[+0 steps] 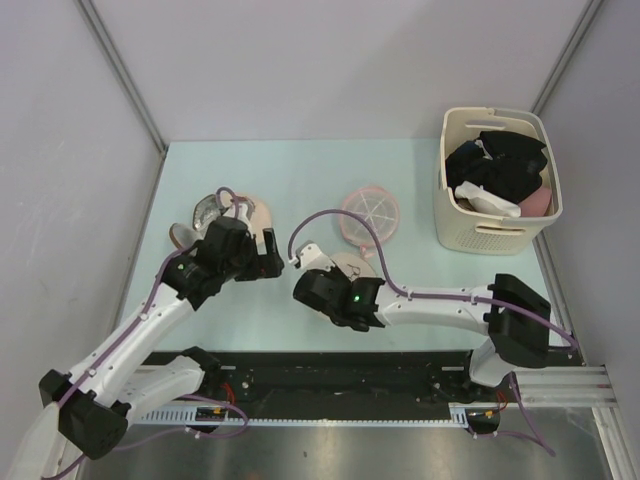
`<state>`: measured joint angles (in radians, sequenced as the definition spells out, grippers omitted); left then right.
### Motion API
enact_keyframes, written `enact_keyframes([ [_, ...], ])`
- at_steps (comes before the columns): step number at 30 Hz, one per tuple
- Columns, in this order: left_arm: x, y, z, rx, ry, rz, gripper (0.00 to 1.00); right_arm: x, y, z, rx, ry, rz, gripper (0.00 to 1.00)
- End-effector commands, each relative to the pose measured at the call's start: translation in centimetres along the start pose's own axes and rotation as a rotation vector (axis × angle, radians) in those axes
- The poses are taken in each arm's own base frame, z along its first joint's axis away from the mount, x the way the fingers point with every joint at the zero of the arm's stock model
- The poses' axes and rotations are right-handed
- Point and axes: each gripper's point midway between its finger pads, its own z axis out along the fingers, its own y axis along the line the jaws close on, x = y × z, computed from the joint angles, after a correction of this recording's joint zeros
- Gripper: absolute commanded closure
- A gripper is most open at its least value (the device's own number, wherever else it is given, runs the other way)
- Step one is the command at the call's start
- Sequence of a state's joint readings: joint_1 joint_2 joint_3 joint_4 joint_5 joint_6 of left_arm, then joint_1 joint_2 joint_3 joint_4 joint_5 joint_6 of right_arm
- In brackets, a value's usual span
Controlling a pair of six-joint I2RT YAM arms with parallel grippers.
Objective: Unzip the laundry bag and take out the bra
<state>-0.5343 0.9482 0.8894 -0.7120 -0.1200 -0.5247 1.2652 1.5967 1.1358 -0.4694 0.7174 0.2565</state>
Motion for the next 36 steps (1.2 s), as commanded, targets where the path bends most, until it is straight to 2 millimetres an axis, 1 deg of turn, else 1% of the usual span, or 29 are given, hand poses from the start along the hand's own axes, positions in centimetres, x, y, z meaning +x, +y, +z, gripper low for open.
enact_keyframes([
  [1,0.1,-0.5,-0.3,0.042,-0.006,-0.028,0.0,-3.0,1.3,-0.7,-0.057,-0.103,-0.134,1.0],
  [3,0.5,-0.6,-0.3,0.052,0.006,-0.03,0.0,-4.6,1.5,-1.9,-0.09,-0.164,-0.22,1.0],
  [4,0.4,-0.4,-0.4,0.046,0.004,-0.03,0.0,-5.1,2.9,-2.5,-0.191,-0.19,-0.258,1.0],
  [5,0.3,-0.2,-0.5,0.037,0.003,-0.033,0.0,-5.8,3.1,-3.3,-0.234,-0.22,-0.282,1.0],
  [7,-0.3,0.4,-0.9,0.017,-0.014,-0.039,0.0,-6.8,4.3,-4.5,-0.34,-0.296,-0.346,1.0],
  [8,-0.7,0.5,-1.3,0.018,-0.03,-0.041,0.0,-7.8,4.2,-5.9,-0.383,-0.359,-0.351,1.0],
  [9,-1.1,0.6,-1.5,0.022,-0.043,-0.048,0.0,-6.9,5.3,-6.4,-0.465,-0.395,-0.43,1.0],
  [10,-1.5,0.6,-1.9,0.024,-0.054,-0.048,0.0,-8.2,5.9,-7.5,-0.506,-0.483,-0.423,1.0],
  [11,-1.7,0.6,-2.1,0.024,-0.06,-0.047,0.0,-8.4,5.9,-8.3,-0.543,-0.537,-0.436,1.0],
  [12,-1.9,0.7,-2.3,0.022,-0.065,-0.049,0.0,-7.7,6.2,-9.6,-0.608,-0.591,-0.47,1.0],
  [13,-2.4,0.8,-2.6,0.015,-0.079,-0.04,0.0,-9.1,6.0,-10.6,-0.61,-0.687,-0.484,1.0],
  [15,-2.8,1.5,-3.0,-0.025,-0.098,-0.036,0.0,-9.4,5.5,-11.8,-0.639,-0.743,-0.502,1.0],
  [18,-3.3,2.4,-3.6,-0.069,-0.119,-0.014,0.0,-8.1,4.7,-11.2,-0.663,-0.696,-0.529,1.0],
  [19,-3.3,2.2,-3.6,-0.058,-0.116,-0.009,0.0,-6.4,4.4,-10.0,-0.652,-0.639,-0.549,1.0],
  [20,-3.2,2.0,-3.5,-0.045,-0.112,-0.007,0.0,-5.6,3.5,-8.7,-0.614,-0.606,-0.543,1.0],
  [21,-3.0,1.8,-3.3,-0.034,-0.104,-0.006,0.0,-5.2,2.1,-7.5,-0.533,-0.572,-0.522,0.94],
  [22,-2.7,1.6,-3.0,-0.023,-0.094,-0.01,0.0,-5.4,1.3,-7.1,-0.495,-0.58,-0.492,0.73],
  [23,-2.5,1.3,-2.8,-0.003,-0.082,-0.012,0.0,-4.6,0.8,-6.5,-0.477,-0.557,-0.475,0.65],
  [24,-2.2,1.2,-2.6,0.002,-0.071,-0.014,0.0,-4.8,0.1,-6.5,-0.441,-0.557,-0.447,0.51],
  [25,-1.9,1.2,-2.3,0.003,-0.061,-0.02,0.0,-5.5,-0.7,-7.3,-0.421,-0.586,-0.408,0.1],
  [26,-1.7,1.0,-2.2,0.012,-0.054,-0.021,0.0,-5.7,-1.0,-7.6,-0.418,-0.589,-0.351,0.09],
  [28,-1.5,0.7,-1.9,0.032,-0.049,-0.02,0.0,-7.0,-2.6,-8.8,-0.379,-0.628,-0.246,0.09],
  [29,-1.2,0.3,-1.7,0.056,-0.03,-0.021,0.0,-7.3,-3.8,-8.9,-0.337,-0.617,-0.139,0.09],
  [31,-0.9,-0.8,-1.6,0.114,-0.012,-0.015,0.0,-7.8,-5.9,-9.3,-0.304,-0.599,0.054,0.15],
  [32,0.0,-2.3,-1.7,0.204,0.037,-0.007,0.0,-8.1,-6.6,-9.4,-0.313,-0.583,0.149,0.23],
  [33,0.7,-3.0,-1.5,0.255,0.062,0.002,0.0,-6.9,-7.7,-8.3,-0.322,-0.494,0.324,0.33],
  [34,1.4,-4.0,-1.6,0.318,0.096,0.004,0.0,-6.5,-8.1,-8.3,-0.344,-0.466,0.389,0.34],
  [35,2.5,-5.2,-1.8,0.402,0.154,0.002,0.0,-5.4,-7.4,-8.4,-0.405,-0.409,0.431,0.35],
  [36,3.5,-5.7,-1.5,0.439,0.192,-0.028,0.0,-4.9,-7.9,-8.0,-0.406,-0.377,0.499,0.34],
])
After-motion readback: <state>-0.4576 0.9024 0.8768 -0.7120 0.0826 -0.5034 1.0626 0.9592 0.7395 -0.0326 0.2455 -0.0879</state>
